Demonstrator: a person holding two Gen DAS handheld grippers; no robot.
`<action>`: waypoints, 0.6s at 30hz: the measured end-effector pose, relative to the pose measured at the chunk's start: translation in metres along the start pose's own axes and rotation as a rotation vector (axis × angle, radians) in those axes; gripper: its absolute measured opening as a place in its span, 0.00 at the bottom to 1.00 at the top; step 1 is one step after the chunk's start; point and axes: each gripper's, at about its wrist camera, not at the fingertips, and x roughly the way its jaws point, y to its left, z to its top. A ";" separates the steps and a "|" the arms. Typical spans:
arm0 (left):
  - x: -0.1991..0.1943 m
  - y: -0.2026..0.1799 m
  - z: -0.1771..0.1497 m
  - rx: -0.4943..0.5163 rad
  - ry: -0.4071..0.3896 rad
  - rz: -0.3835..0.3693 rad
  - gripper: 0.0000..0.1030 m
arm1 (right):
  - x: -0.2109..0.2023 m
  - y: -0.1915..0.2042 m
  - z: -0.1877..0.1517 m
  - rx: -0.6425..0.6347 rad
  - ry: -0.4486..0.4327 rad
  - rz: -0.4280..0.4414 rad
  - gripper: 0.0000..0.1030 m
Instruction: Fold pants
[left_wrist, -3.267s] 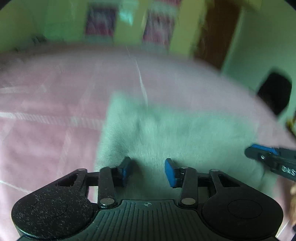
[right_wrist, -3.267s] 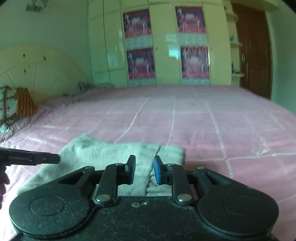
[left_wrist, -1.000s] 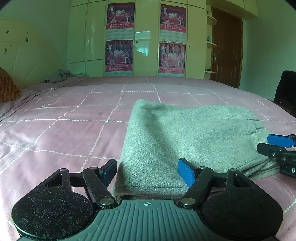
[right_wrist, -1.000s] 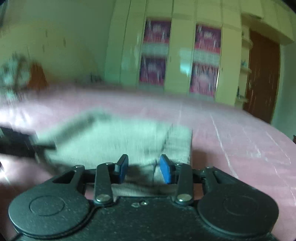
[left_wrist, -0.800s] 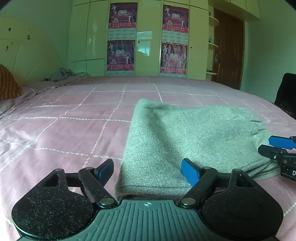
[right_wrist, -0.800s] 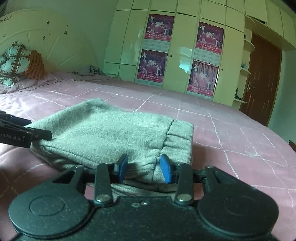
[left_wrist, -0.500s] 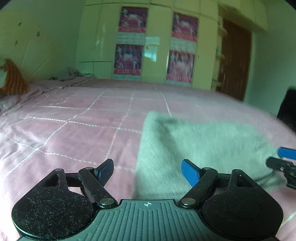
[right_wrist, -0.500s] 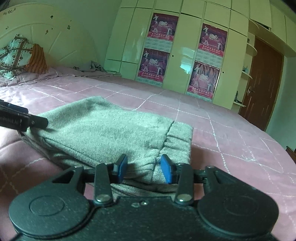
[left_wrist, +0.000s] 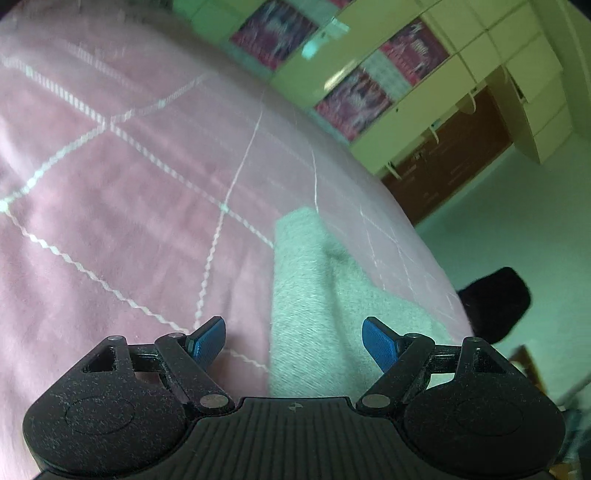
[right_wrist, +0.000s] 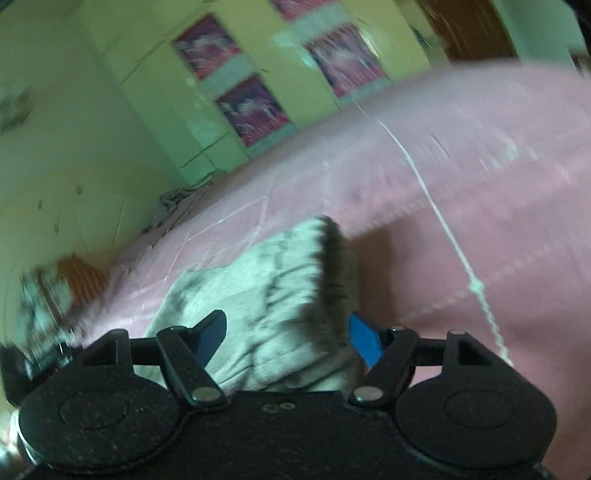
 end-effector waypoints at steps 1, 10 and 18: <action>0.005 0.005 0.002 -0.019 0.021 -0.019 0.78 | 0.002 -0.009 0.003 0.045 0.015 0.011 0.74; 0.034 0.017 0.001 -0.010 0.078 -0.069 0.78 | 0.005 -0.031 0.018 0.103 0.018 0.094 0.46; 0.032 0.013 0.002 0.030 0.079 -0.062 0.78 | 0.033 -0.017 0.005 0.068 0.123 0.089 0.37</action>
